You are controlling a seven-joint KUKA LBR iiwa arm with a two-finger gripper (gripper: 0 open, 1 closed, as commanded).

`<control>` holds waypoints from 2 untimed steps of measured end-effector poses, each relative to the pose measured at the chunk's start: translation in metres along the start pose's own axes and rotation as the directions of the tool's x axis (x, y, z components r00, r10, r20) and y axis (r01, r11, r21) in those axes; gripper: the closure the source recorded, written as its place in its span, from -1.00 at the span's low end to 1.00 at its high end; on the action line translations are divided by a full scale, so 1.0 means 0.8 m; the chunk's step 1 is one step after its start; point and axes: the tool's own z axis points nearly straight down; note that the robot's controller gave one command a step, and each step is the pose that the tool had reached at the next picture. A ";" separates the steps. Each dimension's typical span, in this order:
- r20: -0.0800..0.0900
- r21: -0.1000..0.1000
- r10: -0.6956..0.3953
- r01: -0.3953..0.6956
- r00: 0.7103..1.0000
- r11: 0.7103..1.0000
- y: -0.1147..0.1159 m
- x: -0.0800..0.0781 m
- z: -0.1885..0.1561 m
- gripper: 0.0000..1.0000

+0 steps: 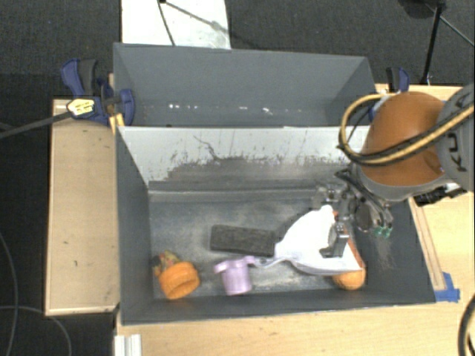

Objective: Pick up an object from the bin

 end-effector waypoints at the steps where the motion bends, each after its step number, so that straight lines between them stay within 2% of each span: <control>1: 0.008 0.001 -0.001 0.001 1.000 1.000 0.000 -0.002 -0.005 -1.00; 2: 0.015 0.002 -0.066 0.066 0.998 0.998 -0.001 -0.031 0.056 -1.00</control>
Offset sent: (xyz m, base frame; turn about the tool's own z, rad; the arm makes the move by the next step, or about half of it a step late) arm 0.0378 -0.0013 -0.0909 -0.1144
